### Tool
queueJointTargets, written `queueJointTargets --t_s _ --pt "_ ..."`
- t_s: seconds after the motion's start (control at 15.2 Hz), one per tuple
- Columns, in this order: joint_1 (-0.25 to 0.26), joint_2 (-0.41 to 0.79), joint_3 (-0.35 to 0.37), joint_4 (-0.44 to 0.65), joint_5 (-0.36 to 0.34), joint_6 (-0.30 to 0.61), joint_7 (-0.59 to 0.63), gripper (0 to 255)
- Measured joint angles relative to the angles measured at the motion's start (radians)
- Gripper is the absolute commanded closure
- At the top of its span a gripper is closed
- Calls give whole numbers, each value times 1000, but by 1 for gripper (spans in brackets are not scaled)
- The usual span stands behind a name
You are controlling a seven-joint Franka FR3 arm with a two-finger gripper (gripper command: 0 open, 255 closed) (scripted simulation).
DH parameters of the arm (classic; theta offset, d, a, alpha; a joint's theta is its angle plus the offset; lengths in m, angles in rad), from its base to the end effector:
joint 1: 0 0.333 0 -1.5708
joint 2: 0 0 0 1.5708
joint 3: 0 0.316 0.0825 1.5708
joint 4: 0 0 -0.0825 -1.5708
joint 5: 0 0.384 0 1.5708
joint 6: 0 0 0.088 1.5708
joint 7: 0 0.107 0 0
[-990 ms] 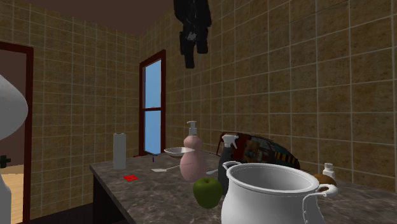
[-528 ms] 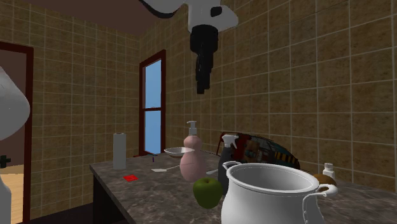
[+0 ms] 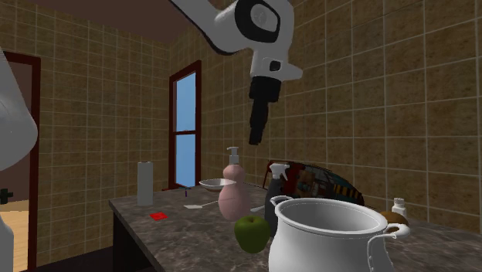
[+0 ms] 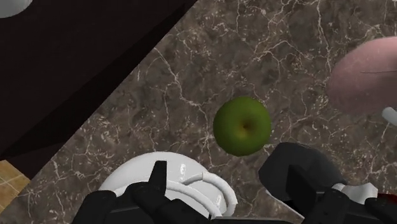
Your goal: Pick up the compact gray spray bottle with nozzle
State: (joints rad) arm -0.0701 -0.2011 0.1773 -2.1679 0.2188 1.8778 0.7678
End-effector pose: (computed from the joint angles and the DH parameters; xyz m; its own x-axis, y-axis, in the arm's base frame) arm 0.4783 0.0712 0.4722 0.7281 -0.6603 -0.1842 -0.6781 -0.7331 -0.0522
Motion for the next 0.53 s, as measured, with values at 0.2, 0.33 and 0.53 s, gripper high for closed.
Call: queueJointTargets --t_s 0.2,0.33,0.53 --pt "-1 118 7 60 47 41 81 0" --pt "1 185 11 82 83 79 131 0" --pt "1 291 11 141 134 116 198 0"
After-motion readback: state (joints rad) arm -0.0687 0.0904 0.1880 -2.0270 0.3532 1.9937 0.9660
